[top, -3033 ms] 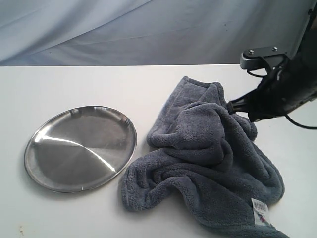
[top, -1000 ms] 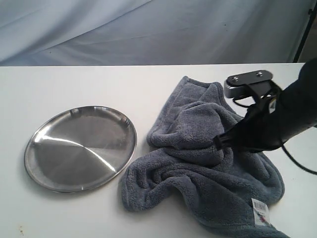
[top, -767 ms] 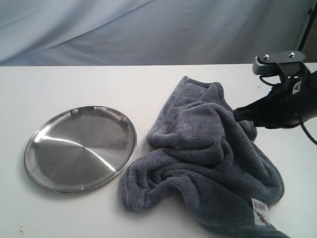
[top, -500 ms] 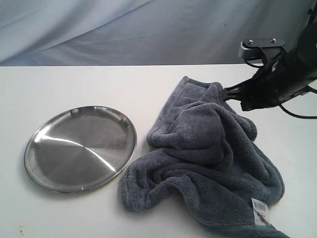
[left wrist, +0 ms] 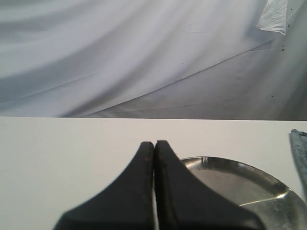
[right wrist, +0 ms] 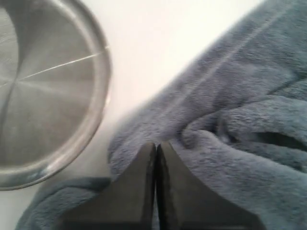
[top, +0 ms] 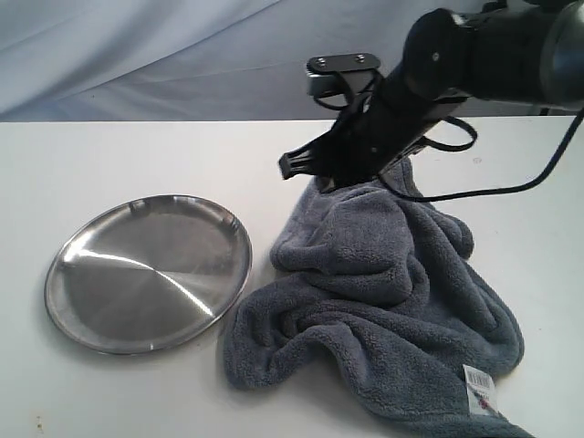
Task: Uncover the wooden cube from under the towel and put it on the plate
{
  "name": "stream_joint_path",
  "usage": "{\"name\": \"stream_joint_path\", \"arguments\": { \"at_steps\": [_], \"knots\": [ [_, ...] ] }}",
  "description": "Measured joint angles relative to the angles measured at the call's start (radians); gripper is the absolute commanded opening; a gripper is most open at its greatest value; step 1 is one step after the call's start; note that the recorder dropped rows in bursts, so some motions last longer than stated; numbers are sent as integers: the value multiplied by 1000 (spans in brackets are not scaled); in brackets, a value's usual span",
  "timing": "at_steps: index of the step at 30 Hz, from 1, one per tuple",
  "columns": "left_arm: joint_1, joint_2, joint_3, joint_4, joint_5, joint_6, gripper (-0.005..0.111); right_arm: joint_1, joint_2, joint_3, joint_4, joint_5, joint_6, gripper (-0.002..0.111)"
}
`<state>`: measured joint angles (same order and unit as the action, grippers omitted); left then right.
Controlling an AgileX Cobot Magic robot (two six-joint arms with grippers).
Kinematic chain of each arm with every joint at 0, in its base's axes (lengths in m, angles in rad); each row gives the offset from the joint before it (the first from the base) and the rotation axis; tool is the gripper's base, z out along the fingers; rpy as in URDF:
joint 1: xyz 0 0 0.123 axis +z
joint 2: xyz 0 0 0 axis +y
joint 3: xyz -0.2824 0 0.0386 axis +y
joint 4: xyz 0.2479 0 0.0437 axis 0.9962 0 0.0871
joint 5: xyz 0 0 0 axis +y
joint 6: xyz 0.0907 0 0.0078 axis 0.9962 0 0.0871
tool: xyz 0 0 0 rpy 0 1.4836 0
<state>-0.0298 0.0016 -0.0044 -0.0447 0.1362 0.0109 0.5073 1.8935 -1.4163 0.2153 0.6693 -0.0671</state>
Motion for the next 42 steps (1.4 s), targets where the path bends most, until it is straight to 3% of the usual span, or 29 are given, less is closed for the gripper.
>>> {"name": "stream_joint_path", "arguments": {
  "at_steps": [11, 16, 23, 25, 29, 36, 42],
  "knots": [
    [0, 0, 0, 0, 0, 0, 1, 212, -3, 38, 12, 82, 2, 0],
    [0, 0, 0, 0, 0, 0, 1, 301, -86, 213, 12, 25, 11, 0],
    [0, 0, 0, 0, 0, 0, 1, 310, -306, 500, -11, -83, 58, 0],
    [0, 0, 0, 0, 0, 0, 1, 287, -361, 556, -34, -95, 83, 0],
    [0, 0, 0, 0, 0, 0, 1, 111, -474, 678, -128, -112, 136, 0],
    [0, 0, 0, 0, 0, 0, 1, -213, -478, 651, -202, -195, 142, 0],
    [0, 0, 0, 0, 0, 0, 1, -242, -357, 467, -208, -192, 142, 0]
  ]
}}
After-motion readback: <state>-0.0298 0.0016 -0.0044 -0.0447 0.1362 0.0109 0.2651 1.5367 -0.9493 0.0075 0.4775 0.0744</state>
